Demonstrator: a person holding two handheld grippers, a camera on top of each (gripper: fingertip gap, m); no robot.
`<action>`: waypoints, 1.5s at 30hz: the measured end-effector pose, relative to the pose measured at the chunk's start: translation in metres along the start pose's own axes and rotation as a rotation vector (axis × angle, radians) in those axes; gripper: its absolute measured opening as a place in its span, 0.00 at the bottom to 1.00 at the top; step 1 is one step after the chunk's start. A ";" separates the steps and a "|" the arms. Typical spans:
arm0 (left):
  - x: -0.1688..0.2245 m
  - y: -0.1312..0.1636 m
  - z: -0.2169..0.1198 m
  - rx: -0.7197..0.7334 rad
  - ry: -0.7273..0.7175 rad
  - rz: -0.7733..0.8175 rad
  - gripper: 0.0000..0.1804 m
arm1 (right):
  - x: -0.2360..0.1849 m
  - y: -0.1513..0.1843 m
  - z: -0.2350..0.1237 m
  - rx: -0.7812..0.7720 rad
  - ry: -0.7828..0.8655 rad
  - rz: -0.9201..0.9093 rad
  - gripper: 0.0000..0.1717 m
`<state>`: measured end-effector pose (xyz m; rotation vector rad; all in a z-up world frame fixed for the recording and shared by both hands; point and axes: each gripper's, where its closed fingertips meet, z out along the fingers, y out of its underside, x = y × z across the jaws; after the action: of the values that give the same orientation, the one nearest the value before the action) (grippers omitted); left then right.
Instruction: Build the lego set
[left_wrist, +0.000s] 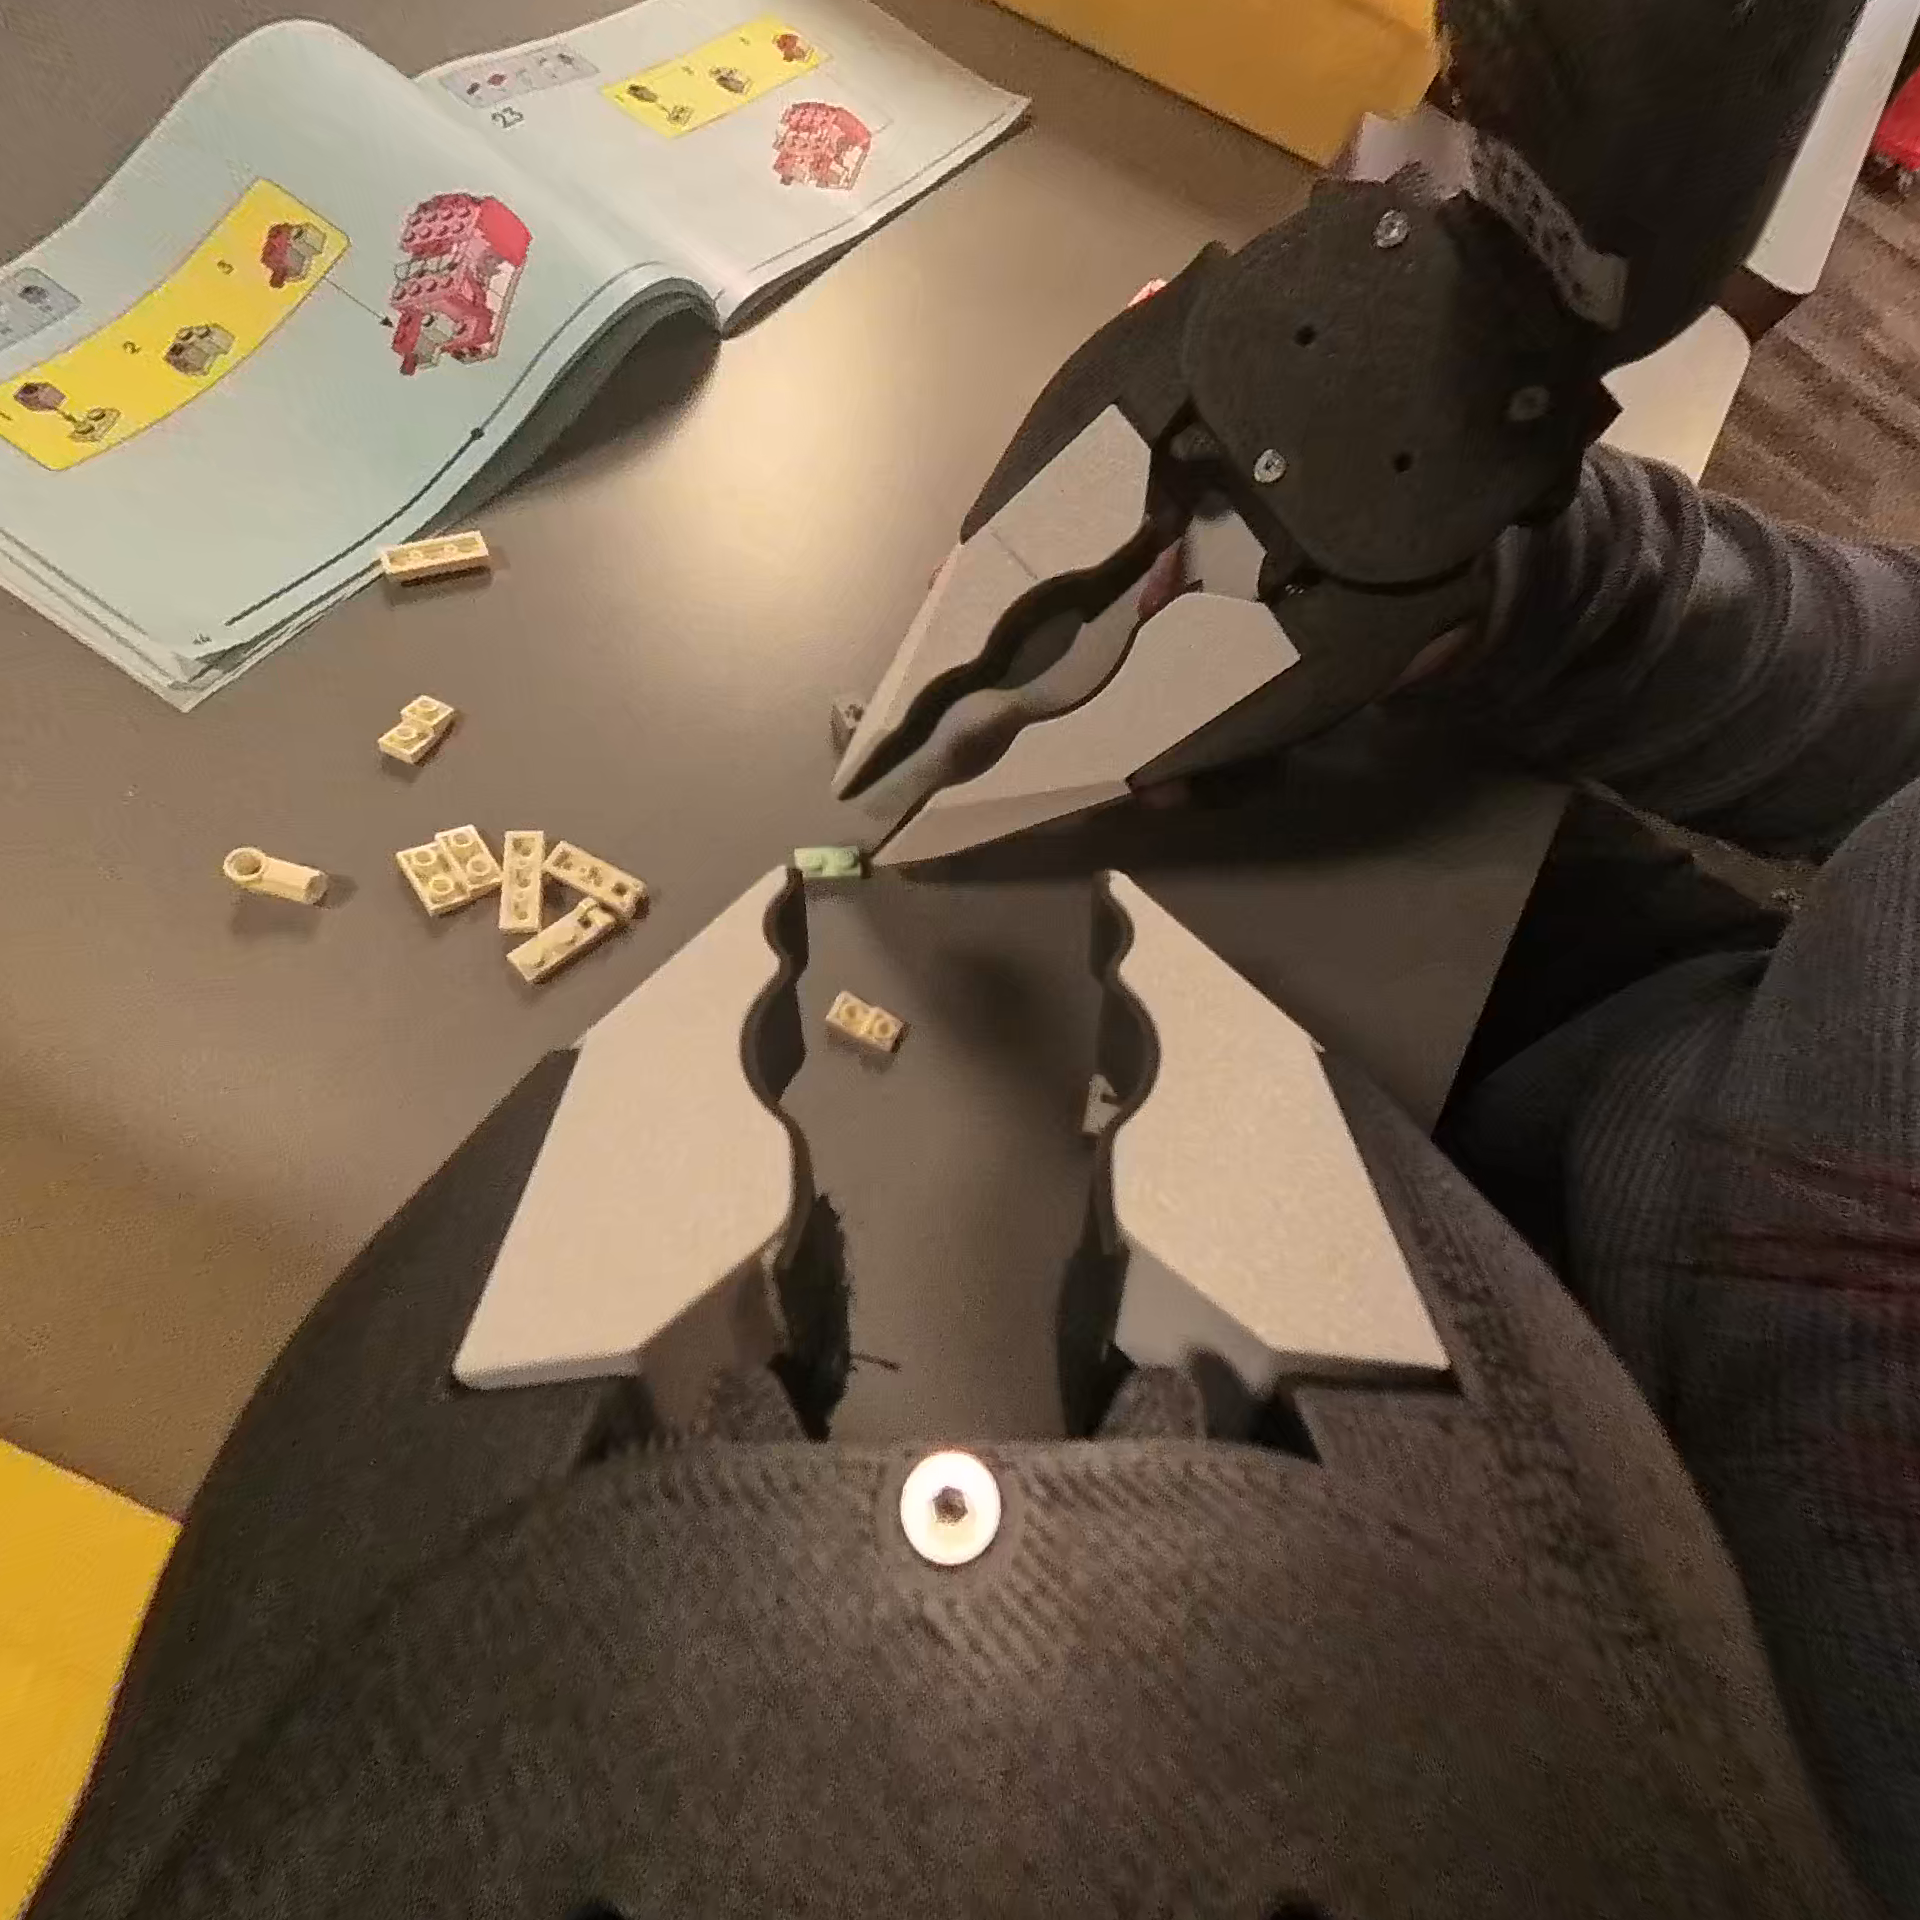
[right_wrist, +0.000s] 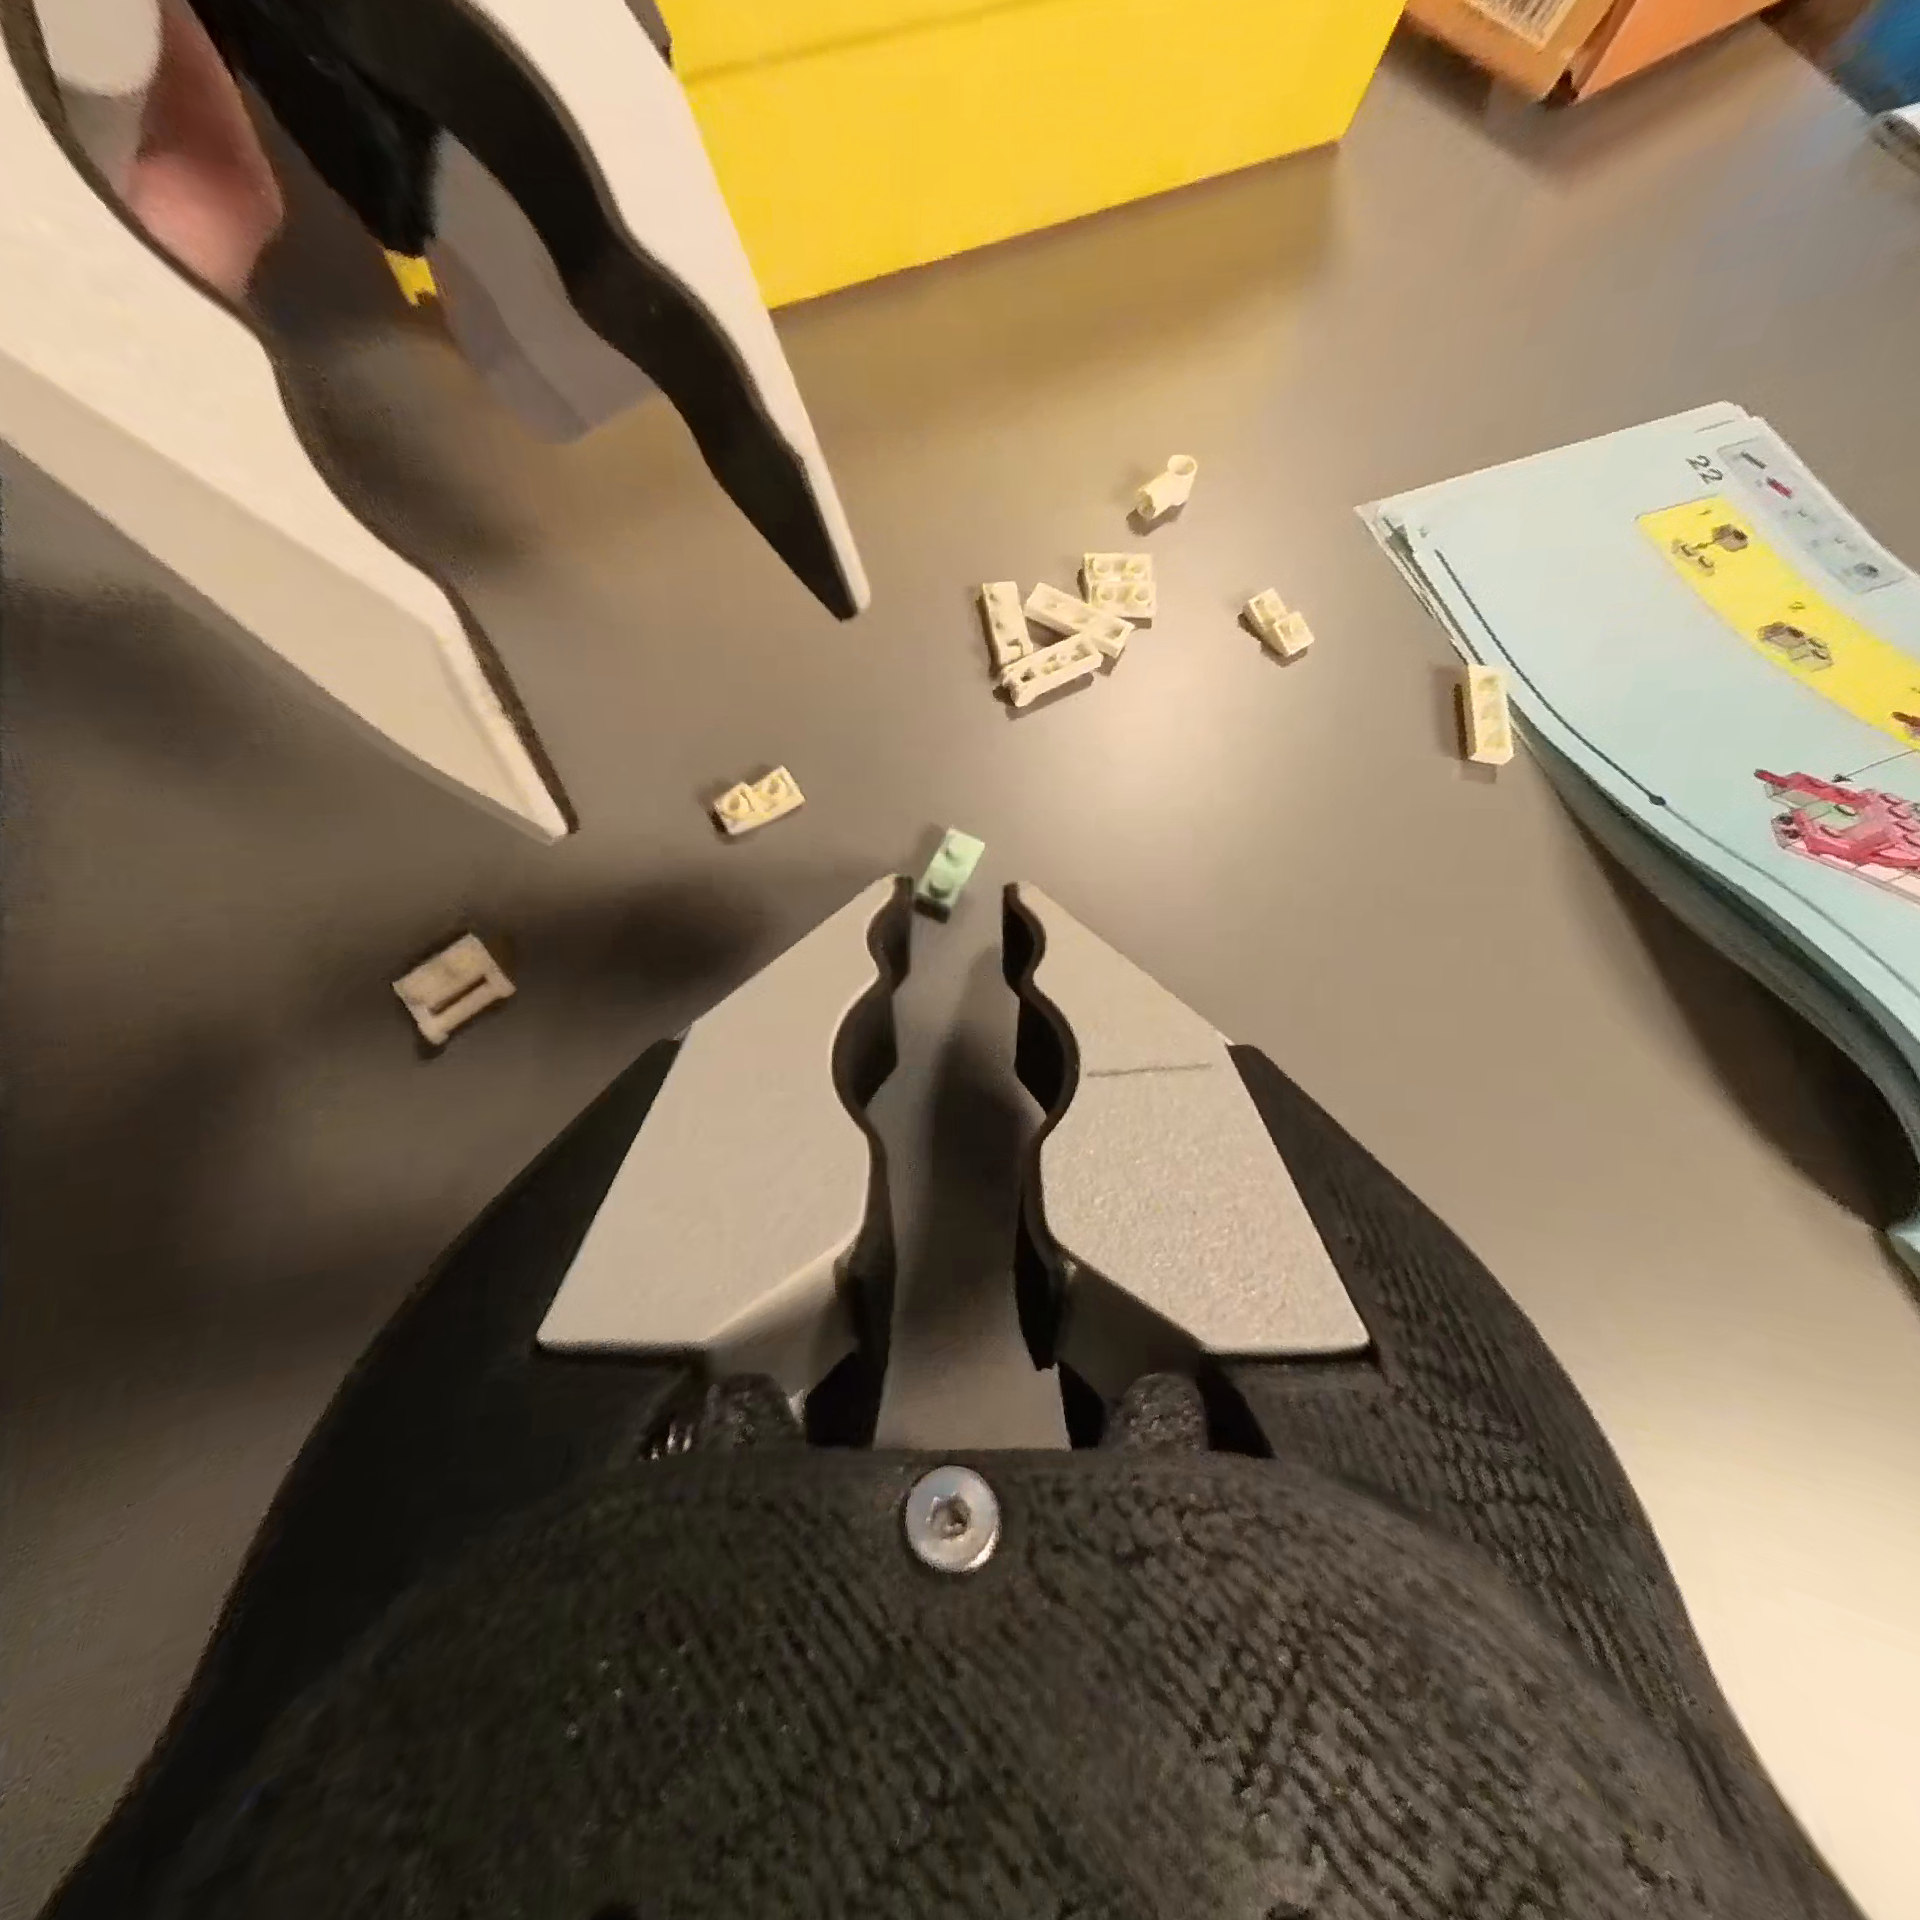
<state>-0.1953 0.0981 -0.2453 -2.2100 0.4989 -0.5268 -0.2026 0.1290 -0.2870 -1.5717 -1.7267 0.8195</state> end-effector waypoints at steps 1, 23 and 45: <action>-0.001 0.002 -0.001 -0.001 0.000 0.003 0.30 | -0.003 -0.001 0.002 -0.003 -0.013 0.012 0.11; -0.008 -0.015 0.053 -0.068 0.030 0.018 0.18 | 0.004 0.043 -0.044 -0.251 -0.086 -0.200 0.03; -0.007 -0.007 0.064 -0.126 -0.054 0.073 0.03 | 0.005 0.041 -0.049 -0.196 -0.006 -0.097 0.21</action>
<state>-0.1668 0.1449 -0.2791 -2.3096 0.5966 -0.4058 -0.1394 0.1384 -0.2915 -1.5973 -1.9203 0.6232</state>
